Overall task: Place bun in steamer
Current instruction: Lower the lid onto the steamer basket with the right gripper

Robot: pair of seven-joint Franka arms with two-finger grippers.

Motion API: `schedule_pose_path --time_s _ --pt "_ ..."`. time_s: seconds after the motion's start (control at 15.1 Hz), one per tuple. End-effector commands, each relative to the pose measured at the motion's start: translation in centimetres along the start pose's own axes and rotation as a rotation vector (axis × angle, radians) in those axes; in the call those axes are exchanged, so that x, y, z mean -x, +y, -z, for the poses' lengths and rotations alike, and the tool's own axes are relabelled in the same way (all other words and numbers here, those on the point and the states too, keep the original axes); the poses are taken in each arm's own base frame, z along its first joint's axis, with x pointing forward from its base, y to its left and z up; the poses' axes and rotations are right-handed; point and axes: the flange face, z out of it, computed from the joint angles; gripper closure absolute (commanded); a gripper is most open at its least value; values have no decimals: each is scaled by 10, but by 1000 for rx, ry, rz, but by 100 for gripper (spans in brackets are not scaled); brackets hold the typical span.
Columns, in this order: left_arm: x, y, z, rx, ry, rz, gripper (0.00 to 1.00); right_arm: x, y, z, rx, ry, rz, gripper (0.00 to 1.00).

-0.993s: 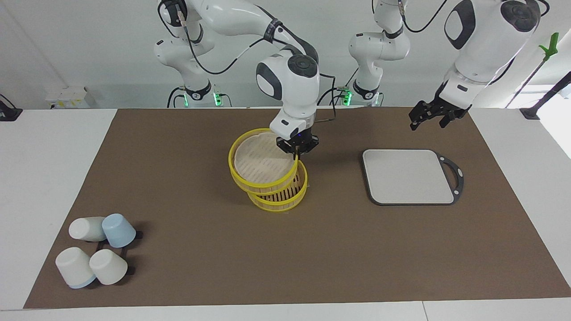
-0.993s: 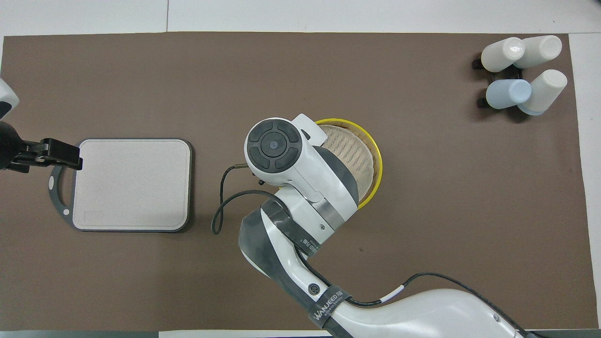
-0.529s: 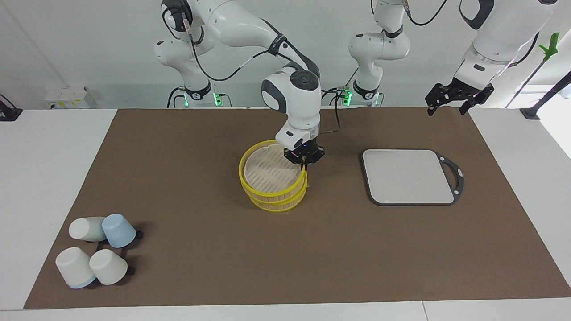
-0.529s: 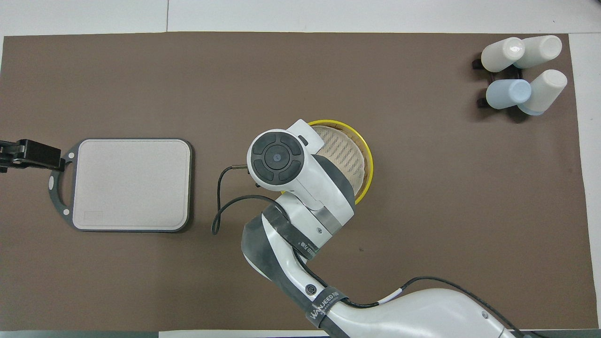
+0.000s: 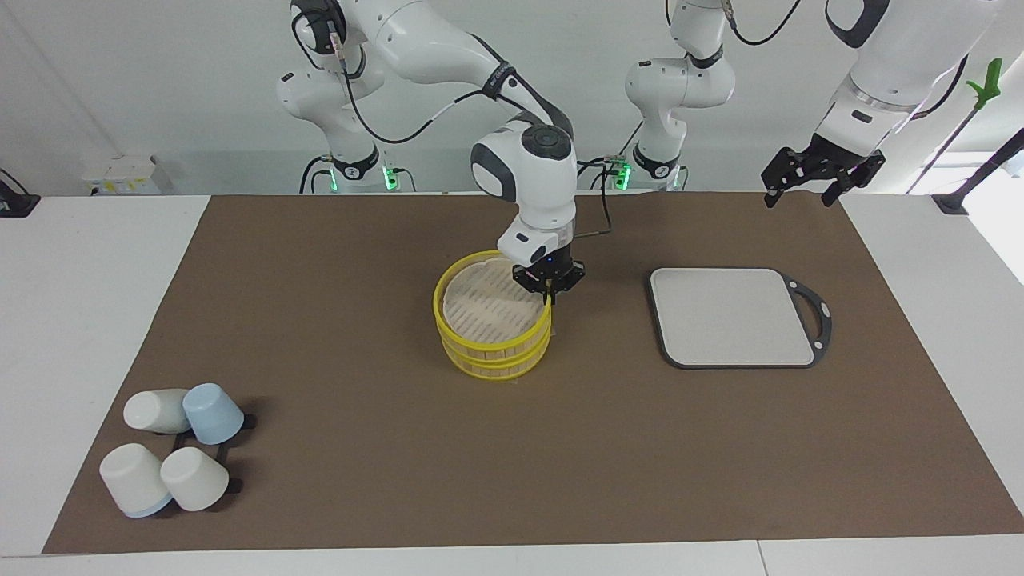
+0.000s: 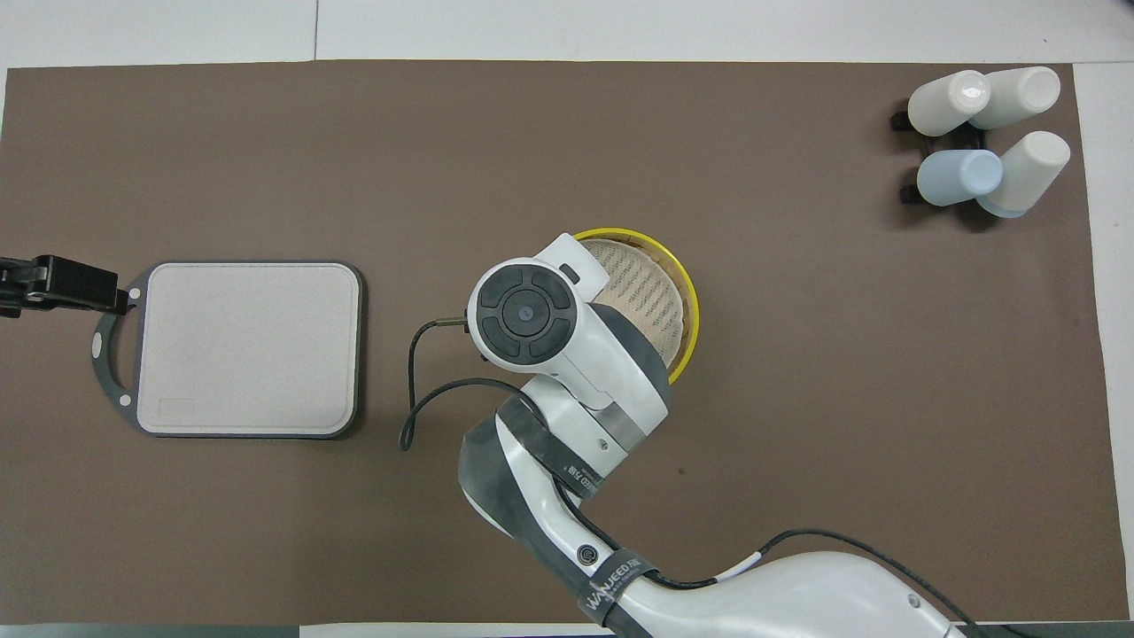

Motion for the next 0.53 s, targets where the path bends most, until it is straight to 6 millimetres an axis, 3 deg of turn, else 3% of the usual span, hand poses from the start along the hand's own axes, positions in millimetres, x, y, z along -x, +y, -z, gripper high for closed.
schedule_pose_path --time_s 0.0,0.13,0.26,0.33,0.4,0.46 --pt "0 -5 3 26 24 16 0 5 9 -1 -33 29 -24 100" --pt "-1 -3 3 24 27 3 0 2 10 0 -42 39 -27 97" --pt "-2 -4 3 21 39 0 0 2 10 0 -44 42 -28 47" --pt "-3 -1 3 14 47 -7 0 4 9 0 -43 40 -25 12" --pt "-3 -1 3 13 50 -9 0 5 8 -1 -40 37 -25 0" --pt "-3 -1 2 11 48 -9 0 5 8 0 -42 39 -27 0"
